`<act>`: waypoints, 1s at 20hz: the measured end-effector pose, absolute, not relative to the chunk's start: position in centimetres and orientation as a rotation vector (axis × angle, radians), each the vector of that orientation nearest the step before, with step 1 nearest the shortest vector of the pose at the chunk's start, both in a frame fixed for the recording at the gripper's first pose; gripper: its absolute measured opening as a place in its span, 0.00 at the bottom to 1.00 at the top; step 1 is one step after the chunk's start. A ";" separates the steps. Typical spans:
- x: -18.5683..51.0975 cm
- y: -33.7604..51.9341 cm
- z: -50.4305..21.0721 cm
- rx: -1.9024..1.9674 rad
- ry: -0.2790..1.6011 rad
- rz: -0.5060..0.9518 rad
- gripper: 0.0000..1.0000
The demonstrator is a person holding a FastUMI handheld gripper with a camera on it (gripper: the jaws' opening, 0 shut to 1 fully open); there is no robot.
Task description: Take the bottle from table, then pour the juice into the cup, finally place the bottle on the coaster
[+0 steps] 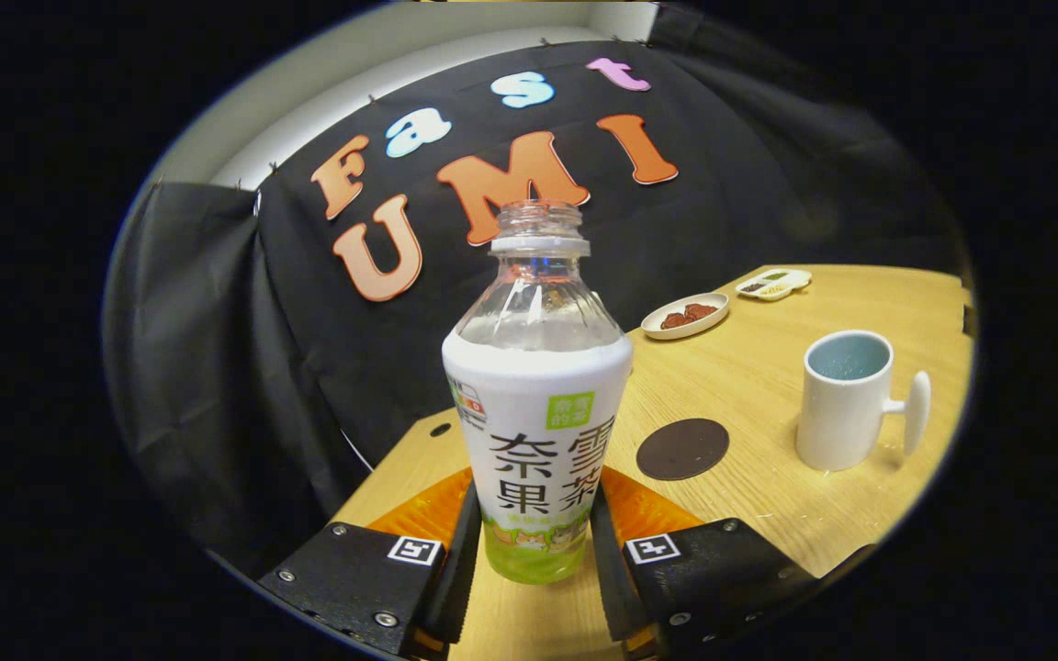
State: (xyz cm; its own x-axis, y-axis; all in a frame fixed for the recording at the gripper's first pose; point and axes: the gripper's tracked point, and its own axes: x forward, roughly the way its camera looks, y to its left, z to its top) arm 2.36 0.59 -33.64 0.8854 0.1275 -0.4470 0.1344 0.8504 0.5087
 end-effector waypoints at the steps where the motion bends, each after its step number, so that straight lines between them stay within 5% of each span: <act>1: 2.6 0.4 -33.7 0.608 0.485 -0.009 0.59; 20: 4.3 -5.1 -35.4 1.382 0.440 -0.185 0.58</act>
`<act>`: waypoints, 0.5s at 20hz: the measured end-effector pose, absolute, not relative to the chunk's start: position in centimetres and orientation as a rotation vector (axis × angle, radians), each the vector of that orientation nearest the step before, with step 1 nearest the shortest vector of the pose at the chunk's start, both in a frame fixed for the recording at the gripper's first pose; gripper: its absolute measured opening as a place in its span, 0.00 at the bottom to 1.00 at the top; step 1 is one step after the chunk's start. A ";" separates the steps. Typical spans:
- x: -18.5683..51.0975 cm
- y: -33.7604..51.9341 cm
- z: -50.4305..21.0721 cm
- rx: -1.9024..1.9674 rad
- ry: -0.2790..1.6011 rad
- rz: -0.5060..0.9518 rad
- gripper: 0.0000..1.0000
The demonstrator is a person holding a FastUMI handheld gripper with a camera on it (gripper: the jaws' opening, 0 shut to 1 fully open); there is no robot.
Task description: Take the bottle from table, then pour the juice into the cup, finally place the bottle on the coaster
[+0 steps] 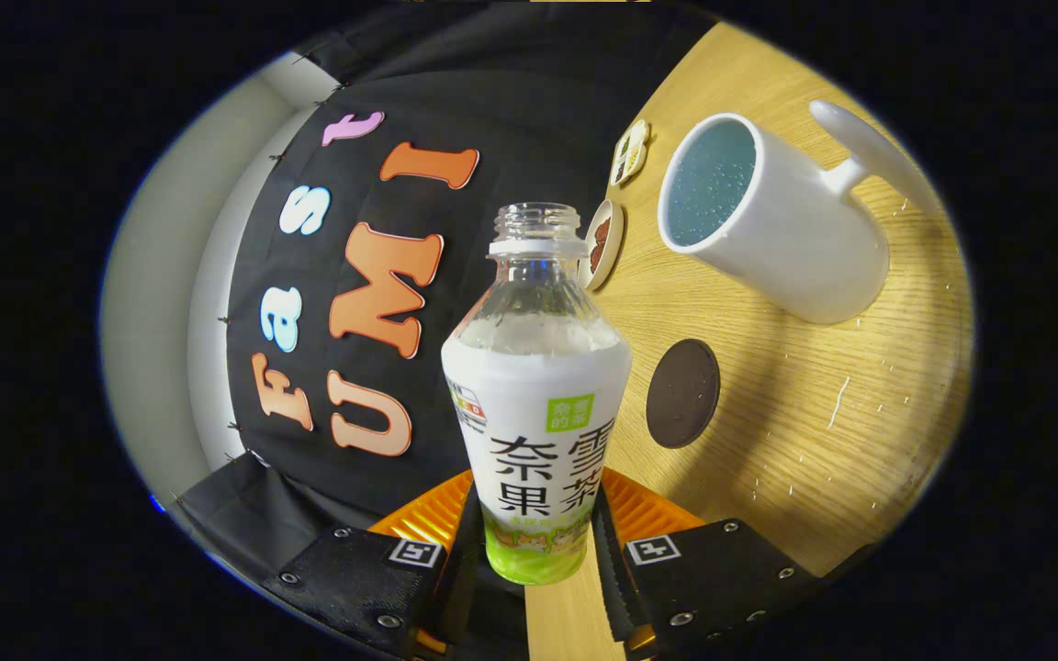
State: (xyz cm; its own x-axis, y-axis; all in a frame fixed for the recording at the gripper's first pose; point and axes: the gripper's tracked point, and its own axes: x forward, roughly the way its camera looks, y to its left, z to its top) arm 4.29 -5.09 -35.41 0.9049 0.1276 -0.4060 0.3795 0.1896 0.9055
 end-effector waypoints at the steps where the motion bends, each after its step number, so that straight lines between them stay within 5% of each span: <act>1: 4.6 -5.3 -35.2 1.402 0.433 -0.191 0.58; 10: 6.0 -7.6 -34.1 1.546 0.376 -0.244 0.58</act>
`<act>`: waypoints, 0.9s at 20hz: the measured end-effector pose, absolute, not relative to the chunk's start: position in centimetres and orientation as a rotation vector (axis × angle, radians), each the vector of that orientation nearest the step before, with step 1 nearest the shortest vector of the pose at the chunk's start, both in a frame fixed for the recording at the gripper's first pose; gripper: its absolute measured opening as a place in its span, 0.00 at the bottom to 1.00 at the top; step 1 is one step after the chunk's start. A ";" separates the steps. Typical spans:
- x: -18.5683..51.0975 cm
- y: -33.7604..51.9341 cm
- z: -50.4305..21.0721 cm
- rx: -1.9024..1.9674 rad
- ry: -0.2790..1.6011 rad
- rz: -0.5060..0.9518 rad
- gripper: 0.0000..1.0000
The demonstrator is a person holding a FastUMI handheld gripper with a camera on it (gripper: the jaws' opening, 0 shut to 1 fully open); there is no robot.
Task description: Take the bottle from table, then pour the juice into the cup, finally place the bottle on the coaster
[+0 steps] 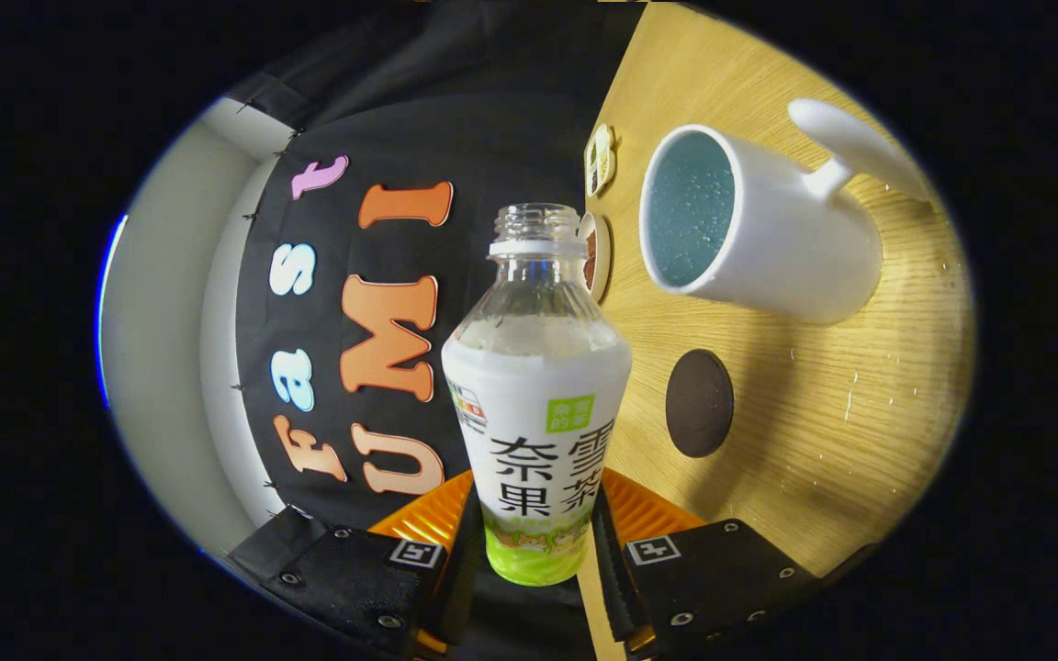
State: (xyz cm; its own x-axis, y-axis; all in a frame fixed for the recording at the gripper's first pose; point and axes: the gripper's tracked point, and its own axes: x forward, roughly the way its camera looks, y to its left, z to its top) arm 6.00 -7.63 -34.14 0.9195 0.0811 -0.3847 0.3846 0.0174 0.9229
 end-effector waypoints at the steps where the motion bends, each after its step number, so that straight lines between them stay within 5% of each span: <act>1: 5.9 -7.9 -34.0 1.561 0.374 -0.250 0.58; 18: 6.7 -9.2 -32.9 1.742 0.307 -0.241 0.58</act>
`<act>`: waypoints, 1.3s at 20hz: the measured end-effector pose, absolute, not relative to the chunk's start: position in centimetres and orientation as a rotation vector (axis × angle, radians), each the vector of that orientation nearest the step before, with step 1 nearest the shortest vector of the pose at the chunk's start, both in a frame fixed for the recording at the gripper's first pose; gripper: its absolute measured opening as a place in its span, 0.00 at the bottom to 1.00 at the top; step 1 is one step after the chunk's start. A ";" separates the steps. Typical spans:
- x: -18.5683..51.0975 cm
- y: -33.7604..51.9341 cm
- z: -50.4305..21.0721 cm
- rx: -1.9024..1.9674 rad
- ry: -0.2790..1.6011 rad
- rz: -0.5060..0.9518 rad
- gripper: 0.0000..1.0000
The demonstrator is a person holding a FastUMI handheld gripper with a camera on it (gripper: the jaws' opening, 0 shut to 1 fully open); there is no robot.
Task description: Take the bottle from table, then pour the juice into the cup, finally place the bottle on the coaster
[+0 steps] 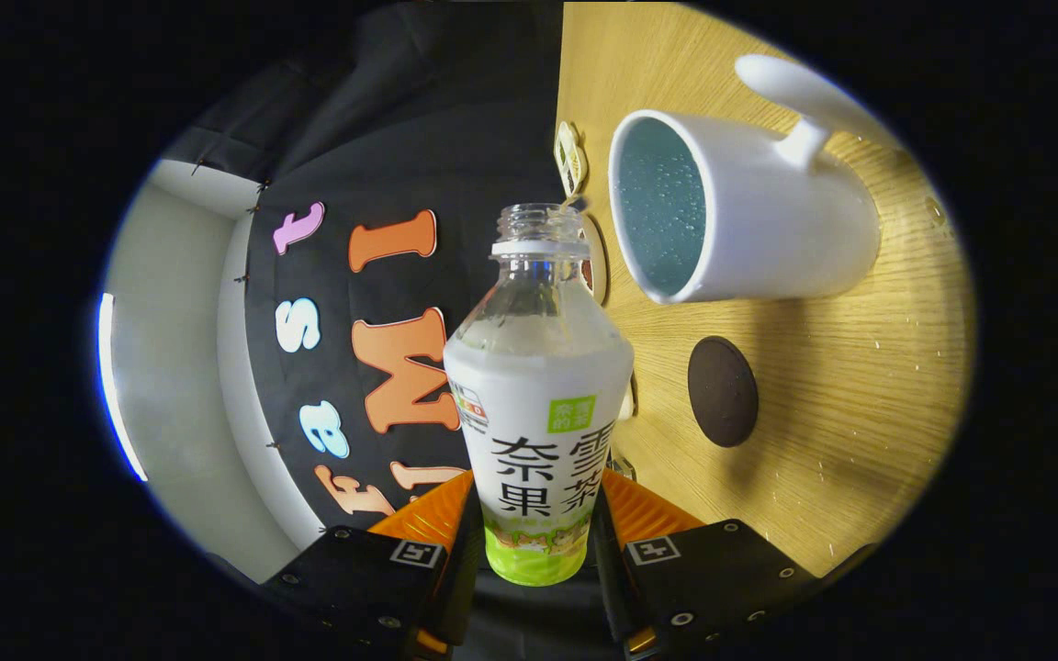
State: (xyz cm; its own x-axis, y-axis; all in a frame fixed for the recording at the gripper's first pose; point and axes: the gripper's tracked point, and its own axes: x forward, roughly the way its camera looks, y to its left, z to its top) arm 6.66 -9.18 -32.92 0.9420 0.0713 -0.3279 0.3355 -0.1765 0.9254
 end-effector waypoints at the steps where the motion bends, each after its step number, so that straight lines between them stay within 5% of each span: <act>1: 6.6 -9.2 -32.9 1.745 0.307 -0.244 0.58; 26: 7.7 -10.8 -30.8 1.849 0.251 -0.243 0.58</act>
